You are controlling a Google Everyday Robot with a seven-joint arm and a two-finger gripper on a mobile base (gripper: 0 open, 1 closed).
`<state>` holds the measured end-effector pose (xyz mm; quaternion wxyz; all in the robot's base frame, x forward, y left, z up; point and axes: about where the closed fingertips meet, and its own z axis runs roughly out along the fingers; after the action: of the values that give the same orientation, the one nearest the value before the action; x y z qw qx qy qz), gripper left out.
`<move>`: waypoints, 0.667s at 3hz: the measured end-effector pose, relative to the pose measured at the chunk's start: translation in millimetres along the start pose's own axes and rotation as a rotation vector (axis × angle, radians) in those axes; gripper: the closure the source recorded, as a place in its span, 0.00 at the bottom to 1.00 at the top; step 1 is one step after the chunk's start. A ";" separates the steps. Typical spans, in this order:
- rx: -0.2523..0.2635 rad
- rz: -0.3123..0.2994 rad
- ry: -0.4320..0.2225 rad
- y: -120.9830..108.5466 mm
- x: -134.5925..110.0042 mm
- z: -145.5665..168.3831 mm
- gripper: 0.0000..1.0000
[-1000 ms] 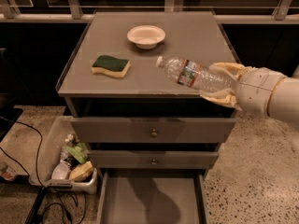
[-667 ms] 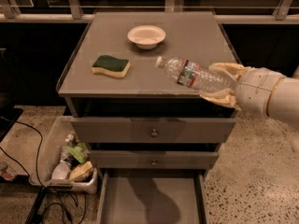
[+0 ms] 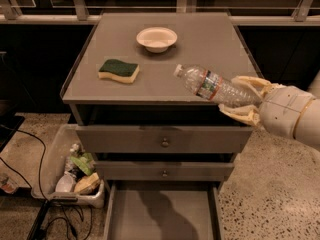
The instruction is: Pick water bottle from bottom drawer and place on counter
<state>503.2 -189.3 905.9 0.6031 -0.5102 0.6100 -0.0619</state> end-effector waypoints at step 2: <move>0.100 0.070 0.042 -105.8 22.8 41.2 1.00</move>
Offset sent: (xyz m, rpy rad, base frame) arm 0.2401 0.0198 0.0783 0.0133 0.0023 -0.0480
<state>599.7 -232.9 952.8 0.6167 -0.4566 0.6360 -0.0819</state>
